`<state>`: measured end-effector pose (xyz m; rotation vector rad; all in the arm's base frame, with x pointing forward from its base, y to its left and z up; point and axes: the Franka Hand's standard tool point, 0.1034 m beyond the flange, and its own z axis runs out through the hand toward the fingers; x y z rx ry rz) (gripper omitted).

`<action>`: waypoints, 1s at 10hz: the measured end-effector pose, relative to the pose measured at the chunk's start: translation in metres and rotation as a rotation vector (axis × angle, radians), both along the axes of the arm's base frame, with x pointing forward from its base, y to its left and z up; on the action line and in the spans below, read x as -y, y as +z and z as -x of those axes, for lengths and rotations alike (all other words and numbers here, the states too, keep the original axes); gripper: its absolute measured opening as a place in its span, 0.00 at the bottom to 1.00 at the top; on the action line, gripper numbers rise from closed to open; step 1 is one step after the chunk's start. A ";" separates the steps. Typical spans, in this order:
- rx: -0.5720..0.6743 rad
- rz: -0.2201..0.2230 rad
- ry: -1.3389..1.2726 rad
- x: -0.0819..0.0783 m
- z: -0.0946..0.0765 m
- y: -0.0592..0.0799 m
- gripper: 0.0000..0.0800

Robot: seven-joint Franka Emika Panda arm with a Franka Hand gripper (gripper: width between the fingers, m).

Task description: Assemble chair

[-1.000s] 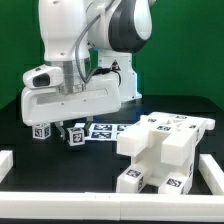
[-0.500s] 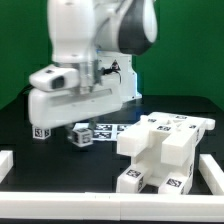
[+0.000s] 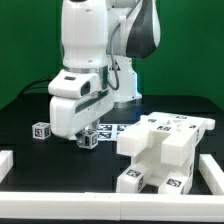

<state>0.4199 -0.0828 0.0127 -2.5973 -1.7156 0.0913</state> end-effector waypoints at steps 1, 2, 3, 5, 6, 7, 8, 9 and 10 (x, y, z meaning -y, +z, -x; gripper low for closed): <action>-0.005 -0.005 0.116 0.012 0.003 -0.002 0.34; -0.002 -0.005 0.104 0.019 0.005 -0.003 0.34; -0.002 -0.003 0.085 0.017 0.004 -0.003 0.35; -0.002 -0.003 0.078 0.018 0.004 -0.003 0.63; -0.002 -0.002 0.065 0.019 0.004 -0.002 0.76; -0.004 0.002 -0.064 0.020 0.001 0.003 0.76; -0.009 0.007 -0.212 0.021 -0.003 0.008 0.80; -0.029 0.011 -0.347 0.020 -0.005 0.008 0.81; -0.060 0.015 -0.449 0.019 -0.006 0.006 0.81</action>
Offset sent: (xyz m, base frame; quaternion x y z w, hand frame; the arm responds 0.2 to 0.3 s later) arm 0.0000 0.0000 0.0000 0.0000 0.0000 0.0000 1.0000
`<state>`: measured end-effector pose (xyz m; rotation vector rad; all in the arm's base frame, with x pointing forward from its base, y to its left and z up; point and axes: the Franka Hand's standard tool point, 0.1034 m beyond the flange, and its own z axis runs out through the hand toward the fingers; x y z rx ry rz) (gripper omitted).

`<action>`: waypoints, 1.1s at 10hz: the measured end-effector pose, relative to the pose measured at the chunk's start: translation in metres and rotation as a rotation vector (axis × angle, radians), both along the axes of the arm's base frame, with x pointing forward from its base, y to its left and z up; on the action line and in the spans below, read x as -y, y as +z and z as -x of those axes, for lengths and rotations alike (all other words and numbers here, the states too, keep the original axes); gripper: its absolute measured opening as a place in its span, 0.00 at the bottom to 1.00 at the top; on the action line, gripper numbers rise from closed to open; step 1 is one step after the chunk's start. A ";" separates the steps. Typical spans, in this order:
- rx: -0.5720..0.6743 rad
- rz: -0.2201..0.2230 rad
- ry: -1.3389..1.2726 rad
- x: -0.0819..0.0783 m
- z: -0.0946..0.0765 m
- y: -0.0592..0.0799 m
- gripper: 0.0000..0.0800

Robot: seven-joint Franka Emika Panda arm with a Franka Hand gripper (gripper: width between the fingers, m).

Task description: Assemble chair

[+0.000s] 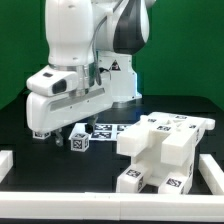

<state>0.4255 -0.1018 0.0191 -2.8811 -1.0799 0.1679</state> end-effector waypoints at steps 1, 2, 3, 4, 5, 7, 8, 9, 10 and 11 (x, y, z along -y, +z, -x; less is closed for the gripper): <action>0.006 0.010 -0.057 0.000 0.000 0.000 0.81; 0.005 0.017 -0.127 0.000 0.000 0.000 0.81; 0.003 0.027 -0.211 0.000 0.000 -0.001 0.81; -0.013 0.037 -0.344 -0.002 0.001 -0.001 0.81; -0.060 0.054 -0.548 -0.005 0.001 0.000 0.81; -0.124 0.073 -0.700 -0.009 -0.010 0.004 0.81; -0.133 0.074 -0.695 -0.010 -0.008 0.002 0.81; -0.138 0.073 -0.701 -0.010 -0.007 0.002 0.81; -0.224 0.063 -0.746 -0.009 0.001 -0.001 0.81; -0.351 0.065 -0.764 -0.006 -0.002 0.003 0.81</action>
Offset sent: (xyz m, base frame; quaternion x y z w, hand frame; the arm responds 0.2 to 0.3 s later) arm 0.0000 0.0000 0.0000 0.0000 0.0000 0.1938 0.9810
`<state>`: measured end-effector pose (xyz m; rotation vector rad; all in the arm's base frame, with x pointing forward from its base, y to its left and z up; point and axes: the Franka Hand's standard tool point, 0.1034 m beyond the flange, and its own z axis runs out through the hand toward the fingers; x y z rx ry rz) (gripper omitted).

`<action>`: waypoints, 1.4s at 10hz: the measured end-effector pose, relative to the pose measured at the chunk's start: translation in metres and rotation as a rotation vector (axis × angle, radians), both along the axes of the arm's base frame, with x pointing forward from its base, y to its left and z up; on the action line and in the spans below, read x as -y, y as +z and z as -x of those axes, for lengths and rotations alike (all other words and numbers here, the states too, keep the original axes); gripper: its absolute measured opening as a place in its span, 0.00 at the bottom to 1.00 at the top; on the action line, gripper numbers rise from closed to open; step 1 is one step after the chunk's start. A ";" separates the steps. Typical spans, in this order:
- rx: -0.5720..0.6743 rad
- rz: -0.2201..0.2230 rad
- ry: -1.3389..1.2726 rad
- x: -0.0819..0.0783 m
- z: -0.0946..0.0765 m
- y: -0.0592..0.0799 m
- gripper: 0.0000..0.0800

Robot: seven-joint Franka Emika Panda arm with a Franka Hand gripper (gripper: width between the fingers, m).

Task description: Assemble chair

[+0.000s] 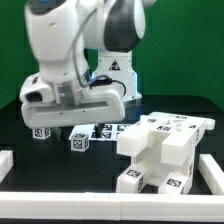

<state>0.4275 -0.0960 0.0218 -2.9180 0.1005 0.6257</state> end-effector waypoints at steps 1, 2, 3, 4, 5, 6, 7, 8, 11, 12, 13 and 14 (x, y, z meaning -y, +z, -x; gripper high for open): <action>-0.128 -0.024 -0.035 0.003 -0.010 0.005 0.81; -0.206 -0.045 -0.032 0.005 -0.015 0.004 0.81; -0.279 -0.064 -0.019 0.002 -0.013 0.002 0.81; -0.356 -0.085 -0.011 -0.001 -0.011 0.001 0.81; -0.403 -0.083 -0.025 -0.002 -0.012 -0.002 0.81; -0.537 -0.041 -0.116 -0.007 -0.005 -0.001 0.81; -0.694 -0.021 -0.187 -0.009 -0.005 -0.005 0.81; -0.637 -0.041 -0.136 -0.004 -0.017 -0.016 0.81; -0.637 -0.044 -0.137 -0.004 -0.015 -0.016 0.81; -0.653 -0.062 -0.132 0.002 -0.011 -0.016 0.81; -0.678 -0.062 -0.146 0.005 -0.005 -0.018 0.81; -0.725 -0.043 -0.167 -0.002 0.005 -0.020 0.81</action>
Offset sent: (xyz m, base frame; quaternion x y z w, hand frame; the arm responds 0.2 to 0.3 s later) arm 0.0000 0.0000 0.0000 0.0000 -0.2571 0.0000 0.9664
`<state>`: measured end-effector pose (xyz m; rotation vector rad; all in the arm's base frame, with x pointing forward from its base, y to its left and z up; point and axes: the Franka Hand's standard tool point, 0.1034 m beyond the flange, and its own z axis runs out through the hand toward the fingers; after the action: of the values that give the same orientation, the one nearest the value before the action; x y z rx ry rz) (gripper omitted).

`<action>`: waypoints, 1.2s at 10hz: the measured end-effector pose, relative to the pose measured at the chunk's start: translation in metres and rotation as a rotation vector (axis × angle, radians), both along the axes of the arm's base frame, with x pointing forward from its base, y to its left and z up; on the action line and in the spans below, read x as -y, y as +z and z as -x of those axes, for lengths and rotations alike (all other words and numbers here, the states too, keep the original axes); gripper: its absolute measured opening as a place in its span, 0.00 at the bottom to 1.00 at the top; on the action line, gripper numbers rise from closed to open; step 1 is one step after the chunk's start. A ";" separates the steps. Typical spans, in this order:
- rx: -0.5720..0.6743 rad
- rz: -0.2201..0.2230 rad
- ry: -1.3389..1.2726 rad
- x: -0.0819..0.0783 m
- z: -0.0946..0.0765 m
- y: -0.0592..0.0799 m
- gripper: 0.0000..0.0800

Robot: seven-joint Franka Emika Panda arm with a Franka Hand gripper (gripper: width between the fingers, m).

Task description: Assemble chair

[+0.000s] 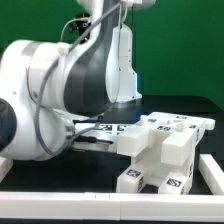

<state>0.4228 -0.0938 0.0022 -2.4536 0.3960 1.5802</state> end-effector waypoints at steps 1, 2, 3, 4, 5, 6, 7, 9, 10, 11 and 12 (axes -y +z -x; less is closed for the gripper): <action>0.003 -0.009 0.006 0.000 0.000 -0.001 0.81; 0.004 -0.009 0.005 0.000 0.000 -0.001 0.81; 0.004 -0.009 0.005 0.000 0.000 -0.001 0.66; 0.004 -0.009 0.006 0.000 0.000 -0.001 0.49; 0.004 -0.009 0.006 0.000 0.000 0.000 0.35; 0.007 -0.007 0.008 -0.001 -0.002 0.000 0.35; 0.029 -0.004 0.019 -0.007 -0.009 0.010 0.35; 0.071 -0.015 0.041 -0.019 -0.028 0.053 0.35; 0.140 -0.009 0.055 -0.025 -0.044 0.080 0.35; 0.241 0.005 0.069 -0.031 -0.060 0.105 0.35; 0.351 0.015 0.081 -0.034 -0.067 0.116 0.35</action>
Offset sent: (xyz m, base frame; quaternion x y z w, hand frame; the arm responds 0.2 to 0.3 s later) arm 0.0000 0.0000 0.0000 0.0000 0.0000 0.0000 1.0000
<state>0.4902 -0.0598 0.1178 -2.7173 0.2525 1.1394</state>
